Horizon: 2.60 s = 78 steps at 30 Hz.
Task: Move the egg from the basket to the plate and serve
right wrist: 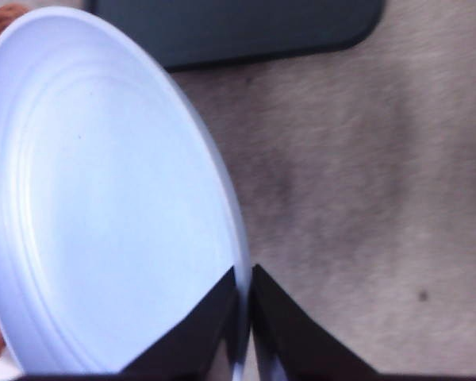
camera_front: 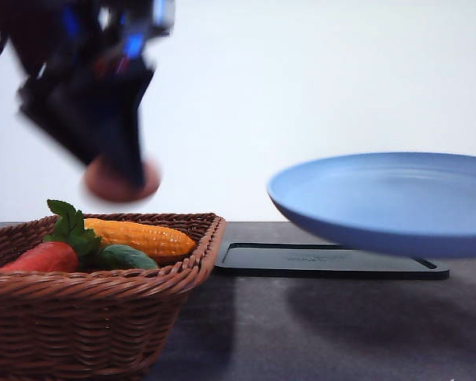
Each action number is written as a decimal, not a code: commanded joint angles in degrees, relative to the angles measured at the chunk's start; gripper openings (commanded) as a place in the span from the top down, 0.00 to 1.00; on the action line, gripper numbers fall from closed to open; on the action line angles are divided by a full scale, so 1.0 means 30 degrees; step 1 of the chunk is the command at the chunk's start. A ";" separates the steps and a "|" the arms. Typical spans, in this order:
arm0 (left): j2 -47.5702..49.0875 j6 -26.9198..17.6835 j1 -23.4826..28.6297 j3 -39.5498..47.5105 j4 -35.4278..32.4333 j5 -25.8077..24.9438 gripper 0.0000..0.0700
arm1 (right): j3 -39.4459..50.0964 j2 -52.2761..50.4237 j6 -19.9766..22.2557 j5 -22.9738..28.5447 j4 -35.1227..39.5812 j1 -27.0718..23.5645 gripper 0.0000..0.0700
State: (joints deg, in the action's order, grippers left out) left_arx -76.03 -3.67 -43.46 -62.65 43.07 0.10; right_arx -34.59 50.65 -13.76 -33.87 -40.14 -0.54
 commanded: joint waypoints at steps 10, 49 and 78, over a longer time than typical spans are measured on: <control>-0.0156 0.0016 -0.3784 -0.3266 -0.2482 -0.0254 0.83 | -0.0262 0.0615 -0.0278 -0.1777 -0.0465 0.0937 1.00; -0.5086 0.0237 -0.6439 -0.3526 -0.3197 -0.0439 0.48 | -0.0262 0.0728 -0.0271 -0.1709 -0.1080 0.2273 1.00; 0.6087 0.1093 -0.6240 -0.3747 0.1333 1.1388 0.48 | -1.0913 1.4347 0.1744 -0.0203 -0.0326 0.0267 1.00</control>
State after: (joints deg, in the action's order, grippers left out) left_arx -57.72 -1.40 -61.63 -72.49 47.18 33.31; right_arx -65.23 91.35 -9.12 -33.89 -41.34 0.44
